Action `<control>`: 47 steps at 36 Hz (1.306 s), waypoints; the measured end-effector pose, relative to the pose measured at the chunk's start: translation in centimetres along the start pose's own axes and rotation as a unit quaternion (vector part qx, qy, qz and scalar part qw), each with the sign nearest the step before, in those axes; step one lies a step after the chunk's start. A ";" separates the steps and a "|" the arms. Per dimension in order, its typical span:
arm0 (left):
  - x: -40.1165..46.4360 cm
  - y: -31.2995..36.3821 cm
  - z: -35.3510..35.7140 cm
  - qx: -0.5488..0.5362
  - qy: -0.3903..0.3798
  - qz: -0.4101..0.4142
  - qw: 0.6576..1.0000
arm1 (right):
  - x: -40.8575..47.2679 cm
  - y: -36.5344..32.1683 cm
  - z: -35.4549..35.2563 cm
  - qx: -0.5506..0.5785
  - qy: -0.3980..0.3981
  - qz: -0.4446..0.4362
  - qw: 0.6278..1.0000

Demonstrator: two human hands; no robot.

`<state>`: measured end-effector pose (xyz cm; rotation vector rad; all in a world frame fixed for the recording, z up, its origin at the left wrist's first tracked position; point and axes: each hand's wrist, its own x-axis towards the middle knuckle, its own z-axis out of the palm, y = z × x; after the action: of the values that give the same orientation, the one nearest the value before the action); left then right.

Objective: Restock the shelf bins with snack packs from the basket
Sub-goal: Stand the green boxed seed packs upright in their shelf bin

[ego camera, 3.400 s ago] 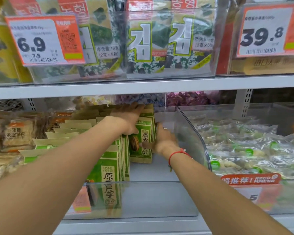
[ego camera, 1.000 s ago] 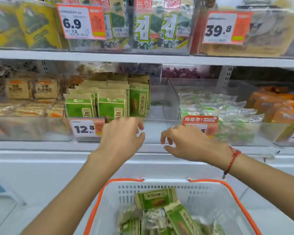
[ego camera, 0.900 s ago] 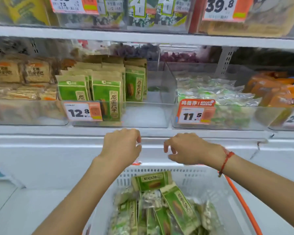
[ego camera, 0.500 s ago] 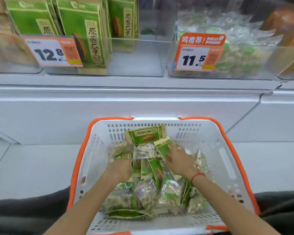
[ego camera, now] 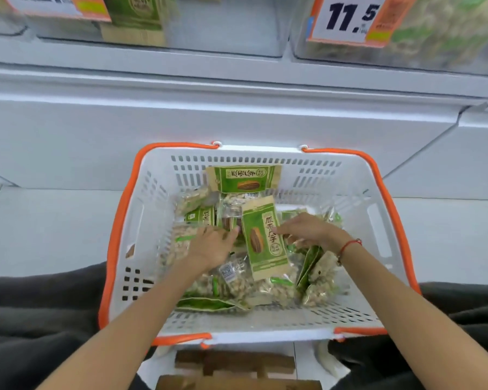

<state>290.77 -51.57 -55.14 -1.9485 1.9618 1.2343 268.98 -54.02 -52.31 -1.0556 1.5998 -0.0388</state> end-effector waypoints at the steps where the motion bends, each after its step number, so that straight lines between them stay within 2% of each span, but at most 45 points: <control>1: -0.2 0.7 -0.2 -0.103 -0.017 -0.013 0.994 | -0.4 -0.4 -0.1 0.025 -0.029 -0.004 0.999; 3: -0.4 1.7 -0.7 -0.295 -0.075 -0.039 0.952 | -0.8 -1.0 0.1 0.074 -0.067 -0.028 0.995; 5: -0.8 1.9 -1.3 -0.386 -0.108 -0.042 0.915 | -0.9 -1.5 0.7 0.100 -0.076 -0.058 0.990; 6: -0.9 1.7 -1.6 -0.398 -0.103 -0.029 0.911 | -0.8 -1.8 1.2 0.096 -0.071 -0.069 0.990; 8: -1.4 1.2 -2.2 -0.378 -0.053 0.003 0.924 | -0.8 -2.4 2.3 0.082 -0.055 -0.083 0.992; 10: -1.6 0.3 -3.0 -0.306 0.030 0.035 0.951 | -0.8 -3.0 3.8 0.056 -0.053 -0.096 0.992; 13: -2.1 -1.7 -4.6 -0.233 0.112 0.052 0.965 | -0.9 -3.5 6.6 -0.079 -0.090 -0.105 0.987; 16: -2.2 -3.1 -5.9 -0.275 0.129 0.040 0.952 | -1.1 -3.1 9.5 -0.218 -0.204 -0.119 0.947; 18: -2.4 -3.6 -6.5 -0.314 0.125 0.027 0.941 | -1.1 -2.6 10.9 -0.278 -0.240 -0.136 0.920; 21: -2.4 -4.3 -6.6 -0.345 0.119 0.013 0.931 | -0.8 -1.8 12.0 -0.350 -0.214 -0.164 0.897; 26: -2.2 -5.0 -6.4 -0.362 0.147 -0.013 0.920 | -0.4 -1.3 12.1 -0.375 -0.162 -0.220 0.886; 29: -2.0 -5.4 -6.6 -0.376 0.144 -0.022 0.915 | 0.3 -1.2 11.0 -0.358 -0.159 -0.190 0.900; 32: -2.0 -5.1 -7.0 -0.395 0.144 -0.022 0.907 | 0.5 -2.0 7.8 -0.346 -0.200 -0.144 0.905; 34: -2.0 -4.7 -7.4 -0.412 0.164 -0.018 0.896 | 0.0 -3.0 4.9 -0.304 -0.205 -0.113 0.923; 38: -1.5 -4.3 -7.9 -0.475 0.196 -0.037 0.857 | -0.8 -3.0 -0.3 -0.150 -0.132 -0.073 0.977; 41: -1.3 -3.8 -7.5 -0.471 0.197 -0.072 0.857 | -1.5 -3.3 -1.8 0.023 -0.110 -0.084 0.990; 44: -1.2 -2.8 -6.4 -0.495 0.144 -0.097 0.851 | -2.1 -4.3 -1.1 0.152 -0.107 -0.103 0.977; 47: -1.7 -0.5 -5.6 -0.577 0.064 -0.085 0.810 | -2.0 -5.0 0.4 0.203 -0.103 -0.098 0.969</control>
<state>294.03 -53.49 -50.65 -2.5646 0.9631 2.6593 272.18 -55.54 -48.18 -0.8596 1.2287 -0.3637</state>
